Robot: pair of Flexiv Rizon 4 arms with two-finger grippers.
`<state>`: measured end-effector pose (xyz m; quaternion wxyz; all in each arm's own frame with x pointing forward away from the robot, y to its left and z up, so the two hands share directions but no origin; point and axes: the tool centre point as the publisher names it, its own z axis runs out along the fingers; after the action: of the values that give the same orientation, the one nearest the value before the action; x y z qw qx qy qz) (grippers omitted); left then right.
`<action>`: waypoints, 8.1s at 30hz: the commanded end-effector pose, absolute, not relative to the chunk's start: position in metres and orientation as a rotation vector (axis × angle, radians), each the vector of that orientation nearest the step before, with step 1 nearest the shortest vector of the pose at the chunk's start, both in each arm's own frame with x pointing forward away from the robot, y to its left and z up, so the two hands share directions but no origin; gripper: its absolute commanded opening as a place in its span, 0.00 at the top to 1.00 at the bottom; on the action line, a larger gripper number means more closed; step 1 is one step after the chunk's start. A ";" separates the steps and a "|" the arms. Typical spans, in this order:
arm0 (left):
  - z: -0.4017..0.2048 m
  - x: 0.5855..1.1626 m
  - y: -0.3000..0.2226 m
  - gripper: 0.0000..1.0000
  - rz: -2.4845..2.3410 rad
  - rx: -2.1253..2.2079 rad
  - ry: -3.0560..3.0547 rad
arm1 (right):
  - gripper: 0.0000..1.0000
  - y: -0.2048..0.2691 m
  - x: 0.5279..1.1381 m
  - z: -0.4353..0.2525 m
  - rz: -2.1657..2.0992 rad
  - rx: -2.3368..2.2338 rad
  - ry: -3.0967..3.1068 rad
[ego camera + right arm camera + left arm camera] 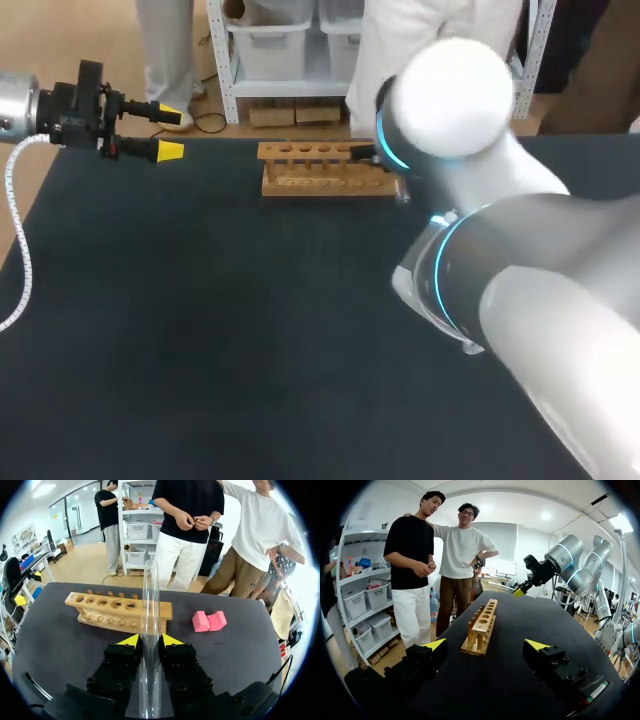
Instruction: Grasp the test tube, adjust it, and insert it.
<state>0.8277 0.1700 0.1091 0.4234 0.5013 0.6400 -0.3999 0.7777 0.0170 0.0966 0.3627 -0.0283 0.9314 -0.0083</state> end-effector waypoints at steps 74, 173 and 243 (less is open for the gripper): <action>0.109 0.826 0.170 0.00 -0.997 1.253 1.601 | 1.00 0.052 0.814 0.027 0.091 -0.071 2.567; 0.109 0.826 0.170 0.00 -0.997 1.253 1.601 | 1.00 0.028 0.773 0.106 -0.041 -0.026 2.497; 0.109 0.826 0.170 0.00 -0.997 1.253 1.601 | 1.00 0.042 0.805 0.069 -0.049 -0.083 2.560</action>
<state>0.8277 0.1700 0.1091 0.4234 0.5013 0.6400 -0.3999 0.7993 0.0397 0.0723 0.2901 -0.0304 0.9563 -0.0178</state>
